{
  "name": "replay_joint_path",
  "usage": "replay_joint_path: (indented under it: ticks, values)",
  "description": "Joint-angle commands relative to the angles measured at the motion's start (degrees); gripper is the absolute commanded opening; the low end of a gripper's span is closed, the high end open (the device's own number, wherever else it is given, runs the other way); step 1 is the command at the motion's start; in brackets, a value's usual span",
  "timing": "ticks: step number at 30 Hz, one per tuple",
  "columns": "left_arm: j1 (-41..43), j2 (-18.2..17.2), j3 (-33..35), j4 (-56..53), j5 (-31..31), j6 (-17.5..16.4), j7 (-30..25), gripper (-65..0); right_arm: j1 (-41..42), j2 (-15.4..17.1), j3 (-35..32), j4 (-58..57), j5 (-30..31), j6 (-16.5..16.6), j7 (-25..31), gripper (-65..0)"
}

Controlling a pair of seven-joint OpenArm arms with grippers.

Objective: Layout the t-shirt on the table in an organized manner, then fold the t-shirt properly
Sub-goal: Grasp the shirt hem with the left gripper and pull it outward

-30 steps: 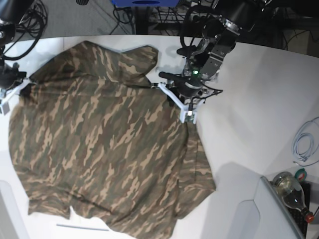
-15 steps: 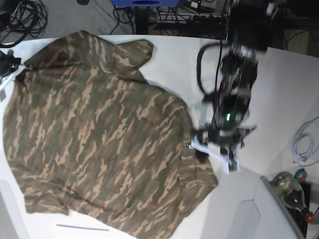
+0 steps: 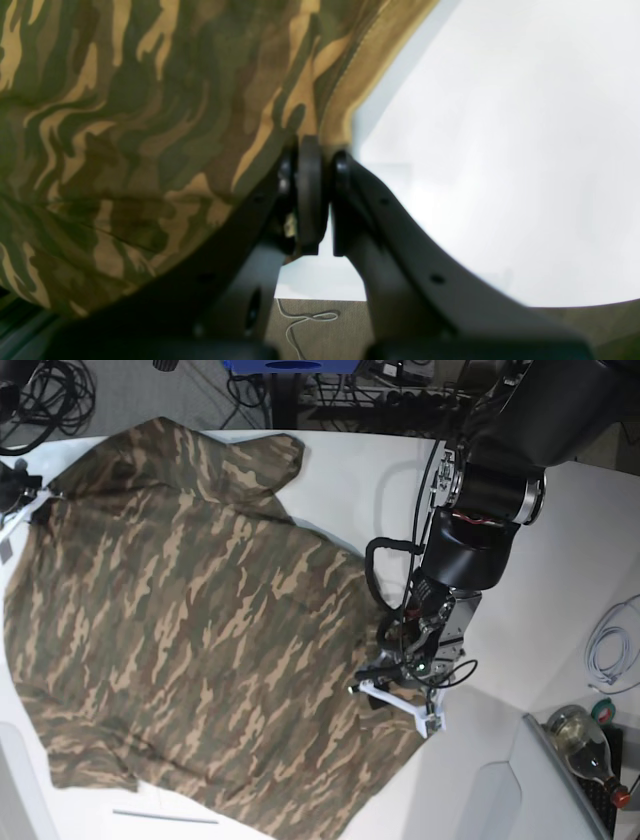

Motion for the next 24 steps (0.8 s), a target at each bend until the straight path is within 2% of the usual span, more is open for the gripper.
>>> replay_joint_path:
  ticks: [1, 6, 8, 11, 12, 17, 24]
  values:
    - [-2.8, 0.1, 0.0, -0.7, 0.4, -0.3, -1.4, -27.5, 0.3, 1.0, 0.3, 1.0, 0.5, 0.2, 0.9, -65.0]
    - [-3.0, 0.8, 1.6, -3.7, 0.4, -0.3, -1.4, -29.1, 0.6, 0.9, 0.3, 1.0, 0.5, 0.2, 0.9, -65.0]
    - [-2.8, 0.6, 4.6, -3.8, 0.4, -0.3, -1.5, -38.3, 0.6, 0.9, 0.3, 1.0, 0.5, 0.2, 0.9, -65.0]
    - [-2.8, 0.5, 5.7, -4.0, 0.2, -0.3, -1.5, -60.1, 0.6, 0.9, 0.3, 1.0, 0.5, 0.2, 1.0, -65.0]
    - [-2.8, 0.5, 5.5, -4.0, 0.2, -0.3, -1.5, -65.0, 0.6, 0.9, 0.3, 1.0, 0.5, 0.2, 1.0, -65.0]
    - [-2.7, 0.4, 5.5, -3.7, 0.3, -0.2, -1.2, -65.0, 0.6, 0.9, 0.3, 1.0, 0.5, 0.2, 1.0, -65.0]
    - [0.9, -3.2, 5.3, -2.1, -0.2, 0.1, -0.5, -65.0, 1.5, 1.3, 0.3, 0.5, 0.4, 0.2, 1.0, -65.0]
